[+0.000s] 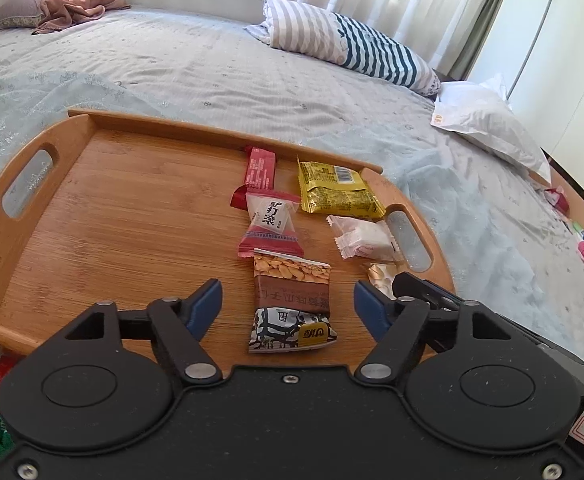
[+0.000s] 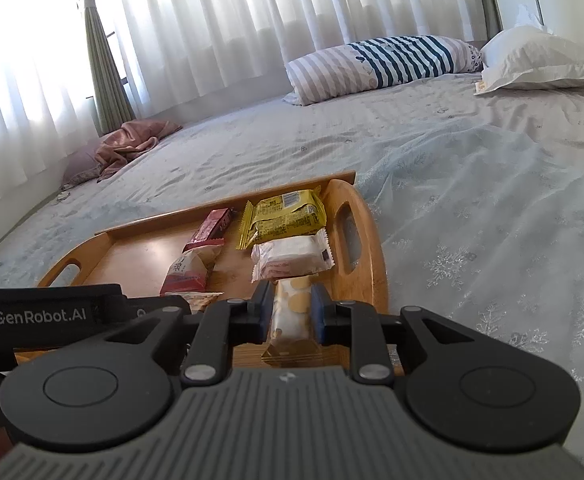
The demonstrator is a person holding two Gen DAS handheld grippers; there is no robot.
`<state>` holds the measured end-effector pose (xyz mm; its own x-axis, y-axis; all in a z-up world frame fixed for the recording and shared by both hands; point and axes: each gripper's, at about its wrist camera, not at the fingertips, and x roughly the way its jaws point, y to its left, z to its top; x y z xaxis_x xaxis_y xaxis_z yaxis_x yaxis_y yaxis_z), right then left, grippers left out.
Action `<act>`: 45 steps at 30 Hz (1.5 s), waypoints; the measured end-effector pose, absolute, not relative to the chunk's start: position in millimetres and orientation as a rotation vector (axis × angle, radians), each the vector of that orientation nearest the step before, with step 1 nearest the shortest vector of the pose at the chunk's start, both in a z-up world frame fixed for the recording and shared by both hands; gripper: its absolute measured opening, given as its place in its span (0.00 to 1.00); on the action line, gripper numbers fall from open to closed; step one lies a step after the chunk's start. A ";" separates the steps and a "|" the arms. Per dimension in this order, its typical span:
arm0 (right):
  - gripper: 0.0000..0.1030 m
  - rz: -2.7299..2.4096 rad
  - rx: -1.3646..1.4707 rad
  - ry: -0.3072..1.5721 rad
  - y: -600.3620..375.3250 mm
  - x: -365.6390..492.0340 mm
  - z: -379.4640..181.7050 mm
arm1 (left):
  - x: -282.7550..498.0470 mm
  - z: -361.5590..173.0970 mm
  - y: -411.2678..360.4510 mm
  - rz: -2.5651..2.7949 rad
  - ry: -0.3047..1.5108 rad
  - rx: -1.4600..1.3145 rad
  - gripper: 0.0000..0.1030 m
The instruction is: Organize snacks
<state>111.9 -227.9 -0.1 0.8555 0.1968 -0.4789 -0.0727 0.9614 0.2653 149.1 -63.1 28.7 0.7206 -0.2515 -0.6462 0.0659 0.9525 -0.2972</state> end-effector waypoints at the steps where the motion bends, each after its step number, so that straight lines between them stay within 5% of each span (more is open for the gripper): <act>1: 0.33 0.143 0.241 0.524 -228.0 110.2 1.7 | 147.2 30.2 -62.1 -0.178 0.744 -0.260 0.72; 6: 0.52 0.153 0.223 0.511 -226.6 99.9 8.2 | 133.8 38.6 -56.4 -0.179 0.723 -0.247 0.79; 24: 0.83 0.211 0.196 0.484 -209.1 48.4 19.3 | 66.2 58.6 -13.3 -0.174 0.621 -0.160 0.87; 45: 1.00 0.229 0.185 0.471 -171.8 -16.0 10.4 | 3.4 38.4 37.7 -0.028 0.620 -0.041 0.87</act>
